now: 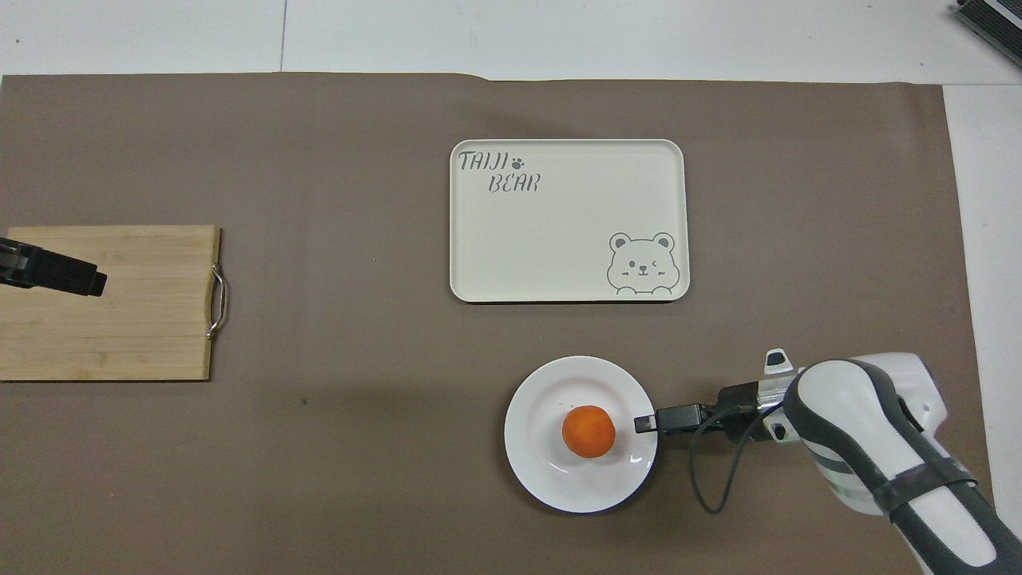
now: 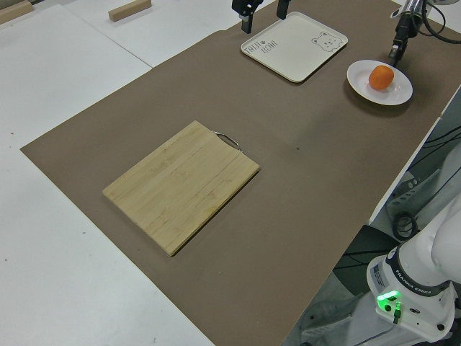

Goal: Place orange and plate with both arms
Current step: 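Grip the rim of the white plate with the right gripper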

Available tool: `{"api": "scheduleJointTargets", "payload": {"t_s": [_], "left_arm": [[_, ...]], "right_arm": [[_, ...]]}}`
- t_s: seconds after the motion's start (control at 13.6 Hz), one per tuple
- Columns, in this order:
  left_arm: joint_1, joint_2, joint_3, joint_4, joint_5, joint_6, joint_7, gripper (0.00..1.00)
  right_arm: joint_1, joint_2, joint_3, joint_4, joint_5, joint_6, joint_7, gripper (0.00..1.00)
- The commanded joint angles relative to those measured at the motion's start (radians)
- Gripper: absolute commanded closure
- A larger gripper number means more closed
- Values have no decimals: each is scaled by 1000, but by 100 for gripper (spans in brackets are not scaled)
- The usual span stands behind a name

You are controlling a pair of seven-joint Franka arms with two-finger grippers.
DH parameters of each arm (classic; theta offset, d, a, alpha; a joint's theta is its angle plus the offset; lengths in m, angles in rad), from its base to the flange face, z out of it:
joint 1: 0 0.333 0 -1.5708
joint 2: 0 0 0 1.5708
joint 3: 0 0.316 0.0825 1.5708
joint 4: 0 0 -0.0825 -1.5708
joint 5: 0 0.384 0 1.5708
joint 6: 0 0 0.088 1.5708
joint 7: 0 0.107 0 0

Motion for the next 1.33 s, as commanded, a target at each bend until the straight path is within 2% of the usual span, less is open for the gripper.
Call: {"api": "scheduleJointTargets", "payload": {"t_s": [0.0, 0.59, 0.66, 0.81, 1.03, 1.25], "left_arm": [[14, -25, -12, -27, 8, 5, 15, 0], [12, -23, -12, -24, 10, 1, 6, 0], [12, -23, -12, -24, 10, 1, 6, 0], [12, -23, -12, -24, 10, 1, 6, 0], [12, -23, -12, -24, 10, 1, 6, 0], [12, -23, -12, -24, 10, 1, 6, 0]], "right_arm": [[7, -34, 7, -36, 63, -5, -28, 0], [35, -35, 7, -55, 94, 7, -34, 0], [35, -35, 7, -55, 94, 8, -35, 4], [35, -35, 7, -55, 94, 8, -35, 35], [35, -34, 7, -55, 94, 10, -31, 72], [35, -34, 7, -55, 94, 10, -29, 89]]}}
